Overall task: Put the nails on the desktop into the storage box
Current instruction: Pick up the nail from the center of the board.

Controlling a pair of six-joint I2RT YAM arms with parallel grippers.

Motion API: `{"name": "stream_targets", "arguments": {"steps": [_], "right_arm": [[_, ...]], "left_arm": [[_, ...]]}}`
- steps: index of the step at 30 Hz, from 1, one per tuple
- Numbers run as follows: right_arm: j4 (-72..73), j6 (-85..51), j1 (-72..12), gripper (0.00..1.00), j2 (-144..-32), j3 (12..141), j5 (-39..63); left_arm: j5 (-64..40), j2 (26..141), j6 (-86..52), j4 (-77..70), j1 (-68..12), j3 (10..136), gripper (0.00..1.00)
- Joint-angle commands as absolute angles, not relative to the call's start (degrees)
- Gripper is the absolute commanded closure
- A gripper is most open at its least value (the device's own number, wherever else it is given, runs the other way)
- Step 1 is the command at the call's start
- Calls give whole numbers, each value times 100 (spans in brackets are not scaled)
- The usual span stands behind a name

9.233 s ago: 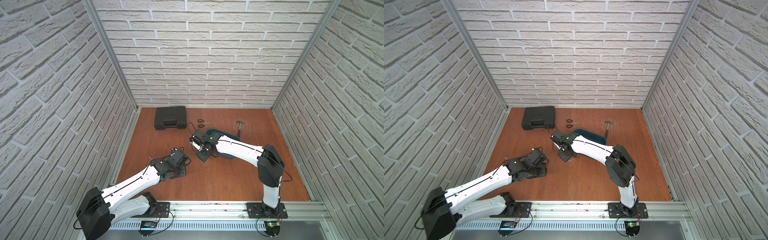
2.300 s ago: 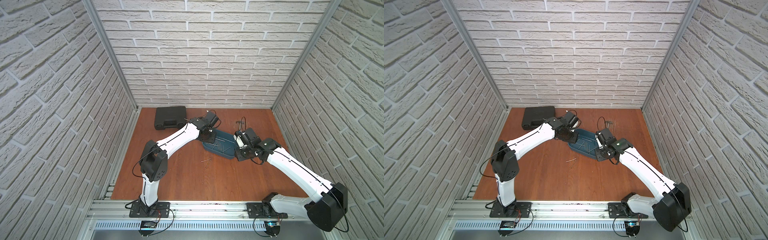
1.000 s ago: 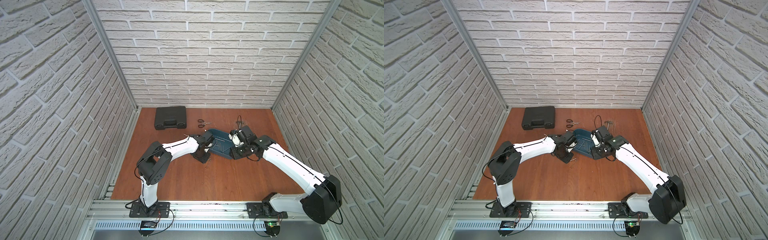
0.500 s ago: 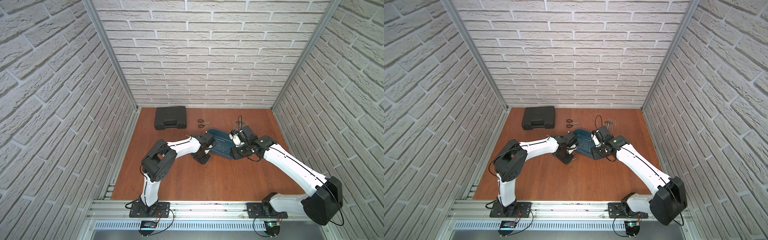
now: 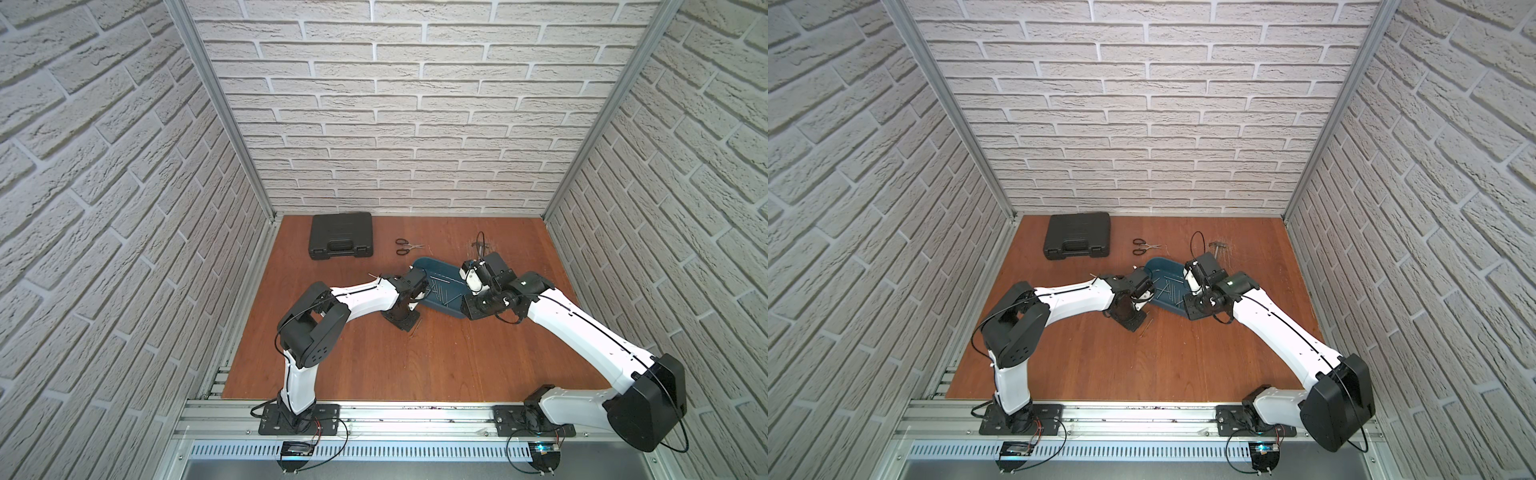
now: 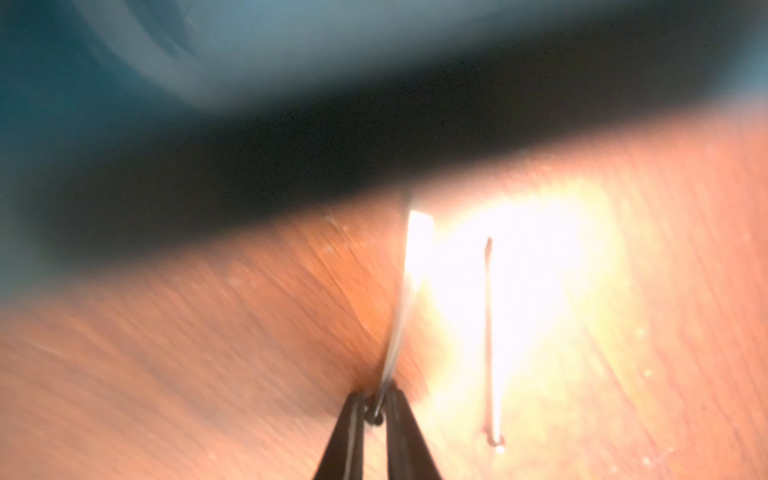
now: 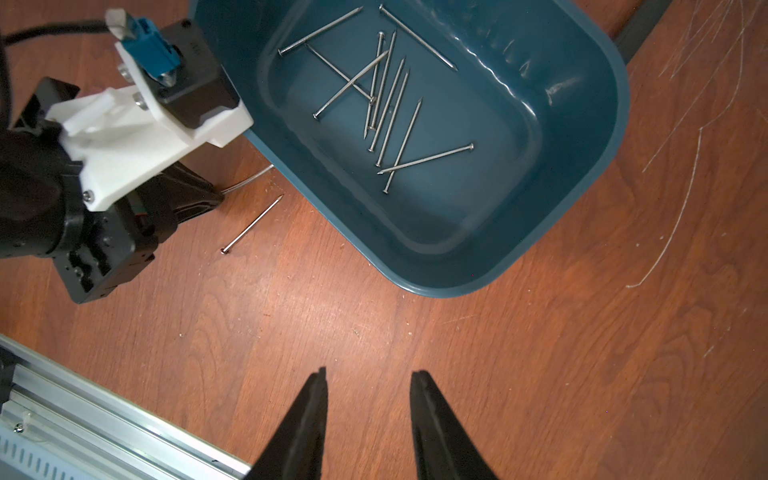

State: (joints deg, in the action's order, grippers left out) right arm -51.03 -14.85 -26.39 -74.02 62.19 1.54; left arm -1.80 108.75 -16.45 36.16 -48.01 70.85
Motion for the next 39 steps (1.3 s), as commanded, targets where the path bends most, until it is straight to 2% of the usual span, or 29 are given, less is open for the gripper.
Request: {"name": "stream_targets", "arguments": {"steps": [1, 7, 29, 39], "right_arm": [[-5080, -1546, -2639, 63, -7268, 6161, 110], [-5047, -1560, -2644, 62, -7295, 6144, 165], [-4854, -1635, -2643, 63, -7388, 6170, 281], [-4808, -1608, -2643, 63, -7447, 6205, 308]], "left_arm": [[-277, 10949, -1890, 3750, -4912, 6645, 91], [-264, 10765, -2134, 3639, -5003, 6337, 100], [129, 9611, -2574, 3878, -5001, 5880, 100], [382, 9177, -2613, 4247, -4980, 6122, 100]]}}
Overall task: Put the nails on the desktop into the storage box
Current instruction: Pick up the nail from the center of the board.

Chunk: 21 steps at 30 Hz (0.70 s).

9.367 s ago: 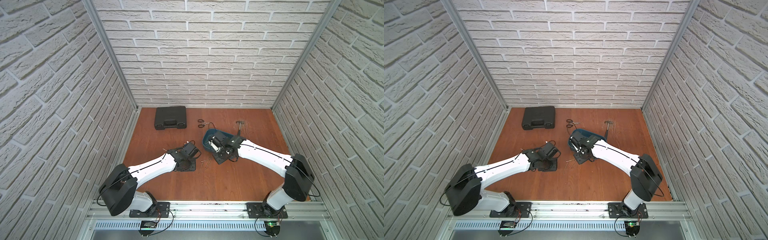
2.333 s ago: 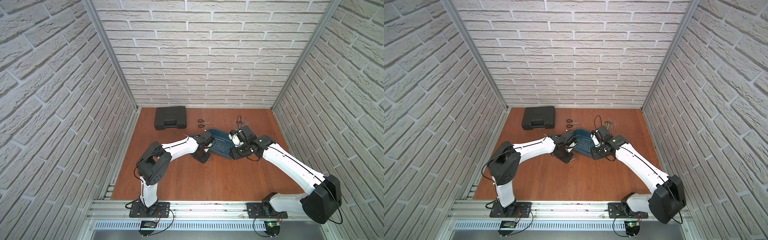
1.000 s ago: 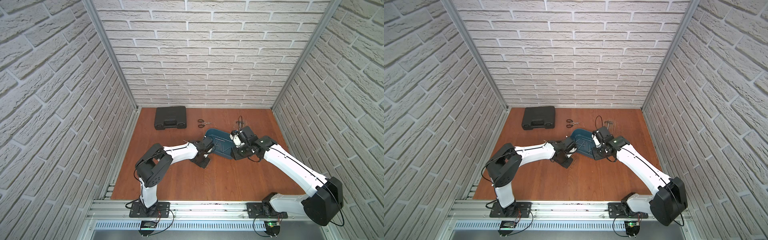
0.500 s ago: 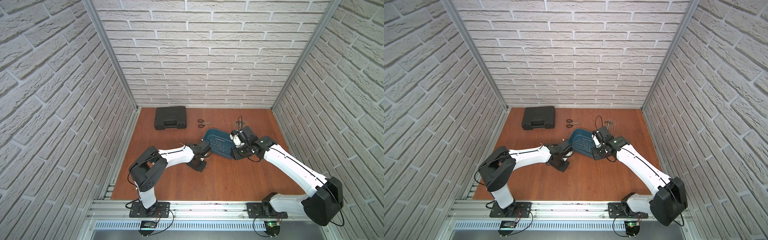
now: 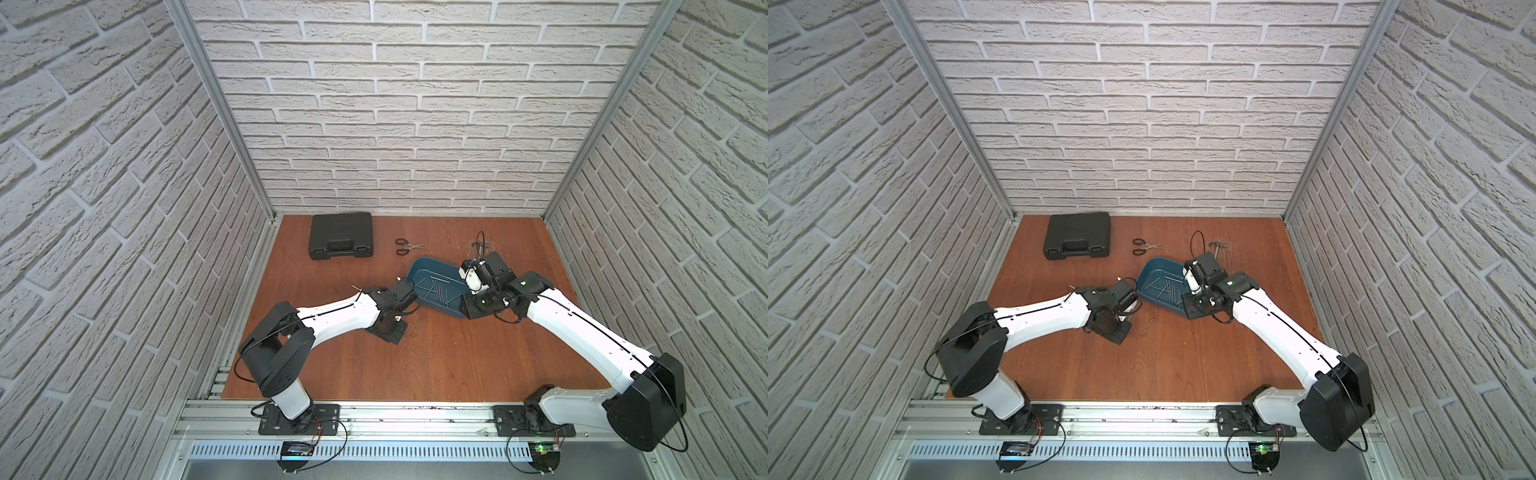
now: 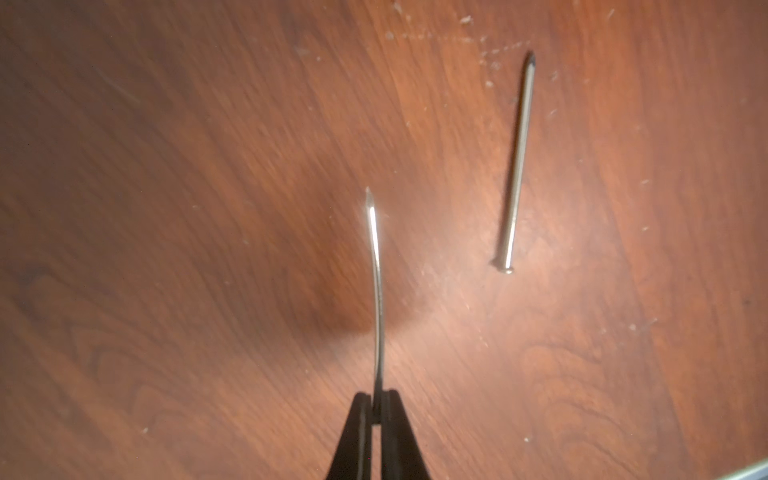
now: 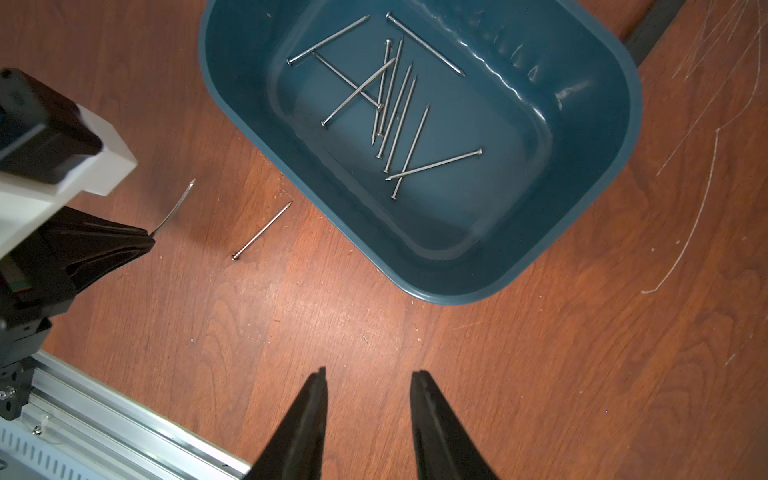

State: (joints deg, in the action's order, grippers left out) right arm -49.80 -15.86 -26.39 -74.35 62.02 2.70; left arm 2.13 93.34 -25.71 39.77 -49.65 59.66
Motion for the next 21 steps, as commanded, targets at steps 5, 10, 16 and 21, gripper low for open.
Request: {"name": "stream_targets", "arguments": {"steps": [5, 10, 16, 21], "right_arm": [[-4790, -1609, -2646, 62, -7440, 6205, 290], [-4790, -1608, -2646, 63, -7393, 6166, 264], [-4807, -1637, -2637, 63, -7255, 6085, 183], [-4843, -1659, -2626, 63, -7130, 6012, 108]], "left_arm": [[489, 9123, -2534, 4449, -4933, 6466, 100], [537, 9199, -2360, 4661, -4887, 6988, 100], [489, 9488, -2147, 4786, -4824, 7749, 100], [342, 9959, -1955, 4808, -4771, 8460, 100]]}}
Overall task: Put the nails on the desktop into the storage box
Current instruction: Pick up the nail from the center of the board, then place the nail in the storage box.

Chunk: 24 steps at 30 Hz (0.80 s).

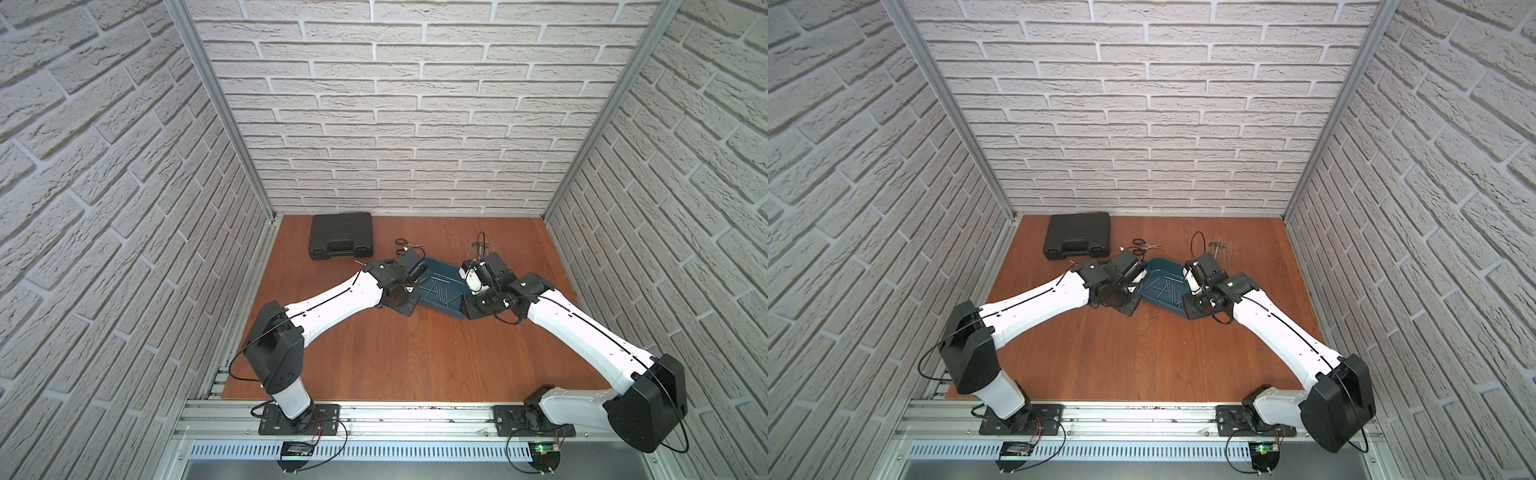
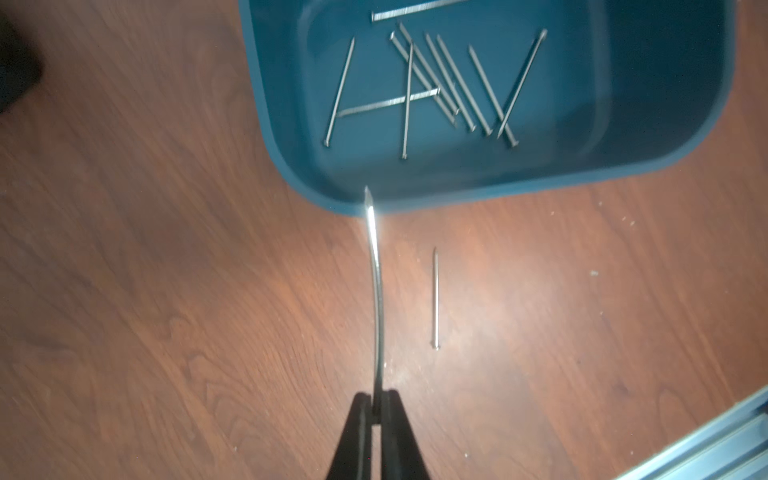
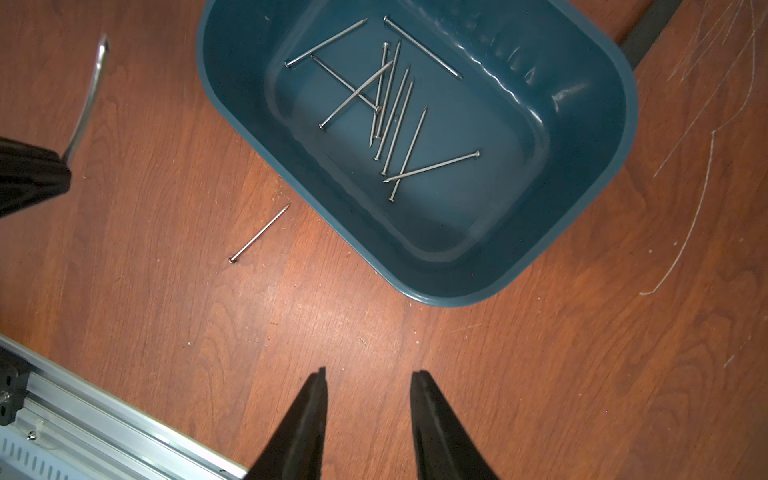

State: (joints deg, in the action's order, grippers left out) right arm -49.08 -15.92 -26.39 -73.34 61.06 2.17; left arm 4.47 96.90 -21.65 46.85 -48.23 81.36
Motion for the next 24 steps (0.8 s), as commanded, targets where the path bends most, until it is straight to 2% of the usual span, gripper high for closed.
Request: {"name": "stream_targets", "arguments": {"steps": [1, 14, 16, 17, 19, 24], "right_arm": [[-4851, -1661, -2628, 63, -7112, 6004, 92], [-5087, -1696, -2593, 62, -6731, 5898, -114], [-5098, -1713, -2585, 62, -6677, 5864, -136], [-5098, -1722, -2584, 62, -6656, 5845, -145], [-5098, -1723, -2582, 62, -6636, 5819, -141], [-5089, -1705, -2580, 62, -6695, 5860, -98]], "left_arm": [[300, 10066, -1923, 4808, -4757, 8590, 100], [-61, 11319, -1745, 4854, -4716, 10192, 100], [-86, 11411, -1771, 4826, -4693, 10278, 96], [-88, 11449, -1782, 4827, -4677, 10328, 91], [-17, 11518, -1875, 4902, -4655, 10515, 66], [145, 11381, -1965, 5049, -4637, 10992, 45]]}}
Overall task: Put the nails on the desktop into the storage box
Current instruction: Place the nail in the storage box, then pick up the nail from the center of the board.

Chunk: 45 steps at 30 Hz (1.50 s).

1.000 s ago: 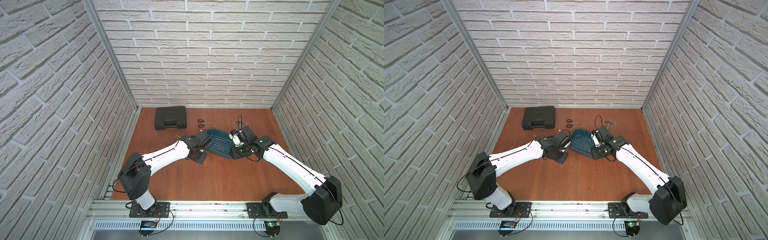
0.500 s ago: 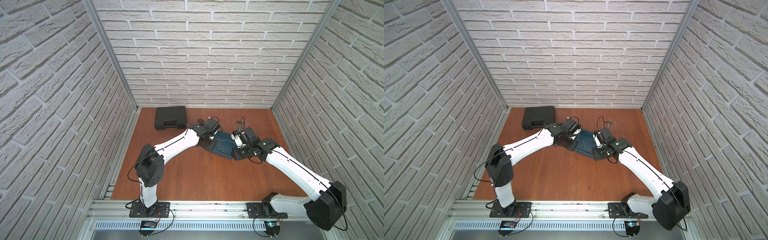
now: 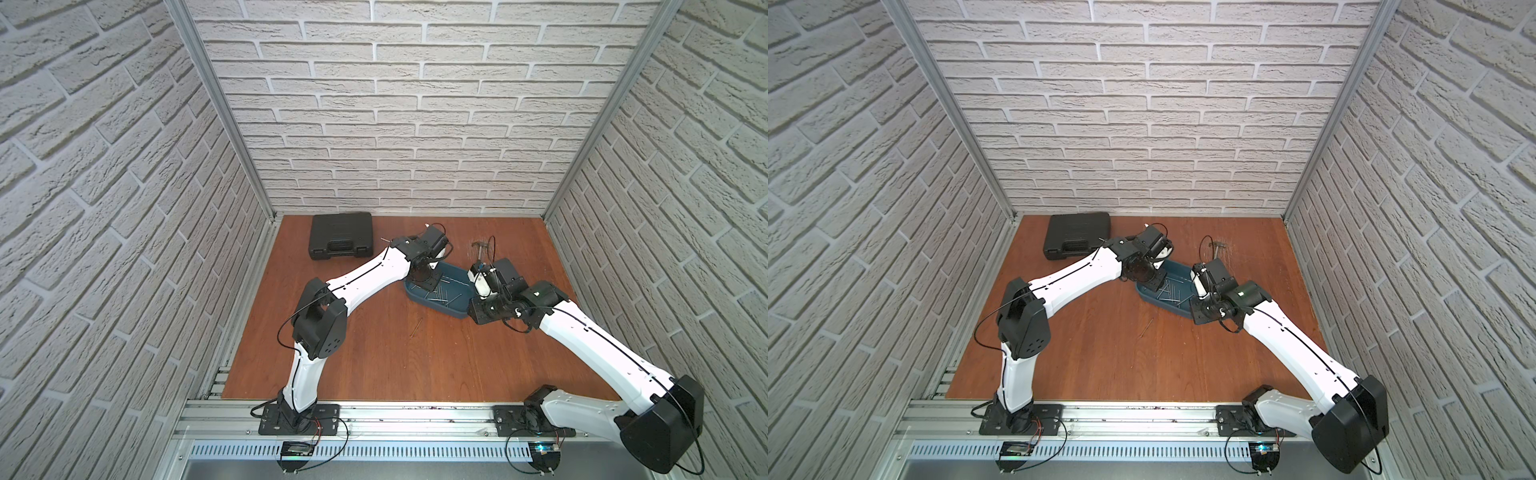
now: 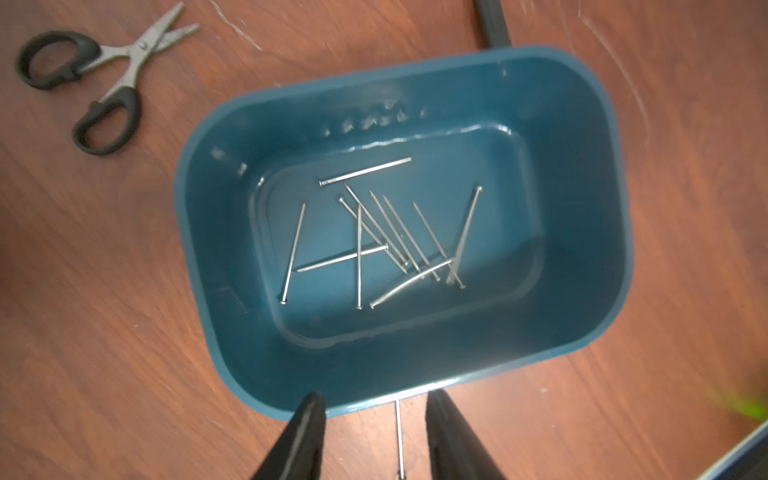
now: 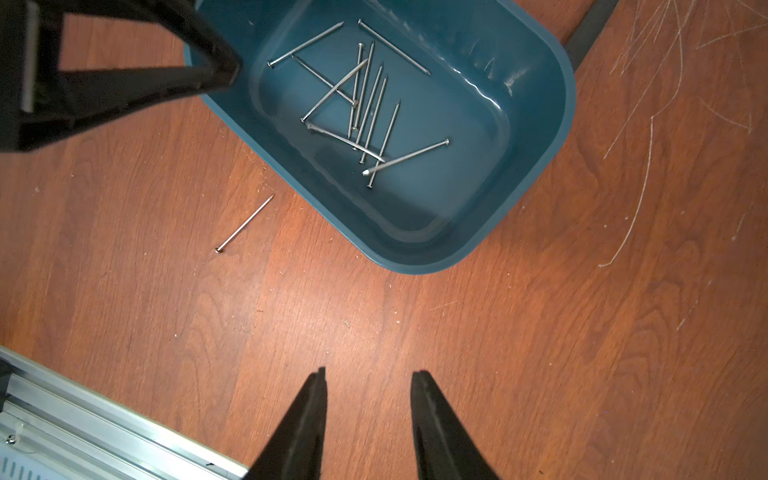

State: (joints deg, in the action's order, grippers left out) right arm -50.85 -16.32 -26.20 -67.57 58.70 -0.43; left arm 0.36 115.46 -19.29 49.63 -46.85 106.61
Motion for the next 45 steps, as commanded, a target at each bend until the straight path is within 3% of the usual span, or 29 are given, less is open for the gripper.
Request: {"name": "stream_targets", "arguments": {"steps": [1, 8, 21, 29, 45], "right_arm": [[-5089, -1704, -2583, 62, -6718, 5875, -89], [-5037, -1670, -2580, 62, -6925, 6019, 8], [-4931, -1619, -2584, 62, -7192, 6144, 196], [-4896, -1646, -2584, 62, -7270, 6144, 273], [-4992, -1687, -2584, 62, -7152, 6064, 255]], "left_arm": [[178, 11344, -1969, 5081, -4630, 11060, 44], [383, 10876, -1970, 5247, -4579, 10944, 44], [505, 9836, -2653, 4700, -4733, 8479, 51], [326, 10155, -3216, 4267, -5221, 7594, 57], [68, 10881, -3446, 3969, -5493, 7344, 65]]}}
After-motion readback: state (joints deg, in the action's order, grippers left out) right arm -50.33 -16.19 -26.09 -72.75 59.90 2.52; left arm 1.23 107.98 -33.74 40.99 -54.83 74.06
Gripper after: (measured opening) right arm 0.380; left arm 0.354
